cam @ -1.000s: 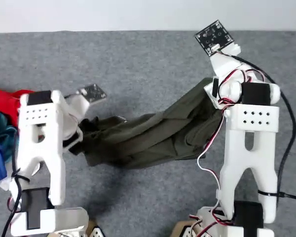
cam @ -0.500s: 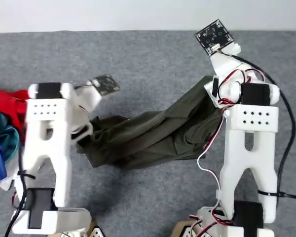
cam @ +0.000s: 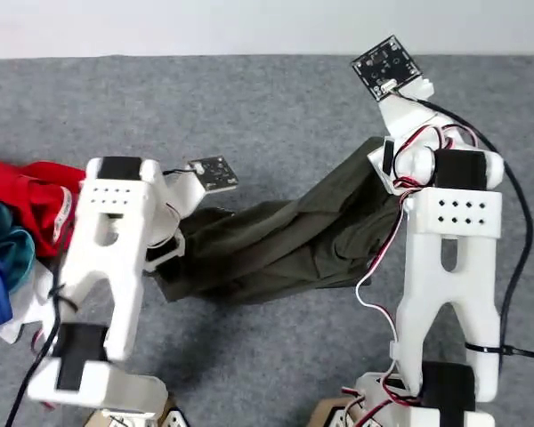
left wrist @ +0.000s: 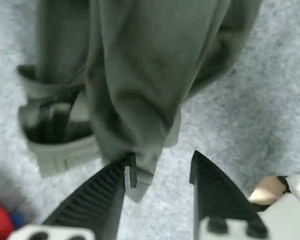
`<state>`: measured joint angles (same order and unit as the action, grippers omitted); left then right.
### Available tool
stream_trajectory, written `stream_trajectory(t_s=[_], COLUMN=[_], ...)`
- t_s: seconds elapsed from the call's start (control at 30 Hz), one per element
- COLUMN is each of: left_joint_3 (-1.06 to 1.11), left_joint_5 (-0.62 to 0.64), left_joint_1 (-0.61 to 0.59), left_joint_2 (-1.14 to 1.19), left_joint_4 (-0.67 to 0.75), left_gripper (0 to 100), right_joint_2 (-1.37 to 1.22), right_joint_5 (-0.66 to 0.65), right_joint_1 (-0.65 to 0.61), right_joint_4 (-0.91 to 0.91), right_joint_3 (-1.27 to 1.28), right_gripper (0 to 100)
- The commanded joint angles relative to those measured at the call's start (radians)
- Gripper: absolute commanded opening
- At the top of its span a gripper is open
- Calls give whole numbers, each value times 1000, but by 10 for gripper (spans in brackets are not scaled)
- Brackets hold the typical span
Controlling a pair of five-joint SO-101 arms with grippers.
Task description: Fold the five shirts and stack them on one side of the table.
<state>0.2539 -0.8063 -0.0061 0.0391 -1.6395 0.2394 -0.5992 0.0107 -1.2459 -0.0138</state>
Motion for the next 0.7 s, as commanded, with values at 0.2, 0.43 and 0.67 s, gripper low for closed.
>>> stream_trajectory(t_s=[0.2,0.43,0.67], left_joint_3=[-341,-610,-453], left_joint_5=[-11,-12,-11], left_joint_1=[-89,-137,-94], left_joint_2=[245,324,175], left_joint_4=[-11,-115,-117], left_gripper=[182,182,182], right_joint_2=[5,7,4], right_joint_5=[-9,-8,-9], right_joint_1=[-2,-2,-2], right_joint_4=[16,16,16], right_joint_3=[-8,-8,-8], right_gripper=[10,10,10])
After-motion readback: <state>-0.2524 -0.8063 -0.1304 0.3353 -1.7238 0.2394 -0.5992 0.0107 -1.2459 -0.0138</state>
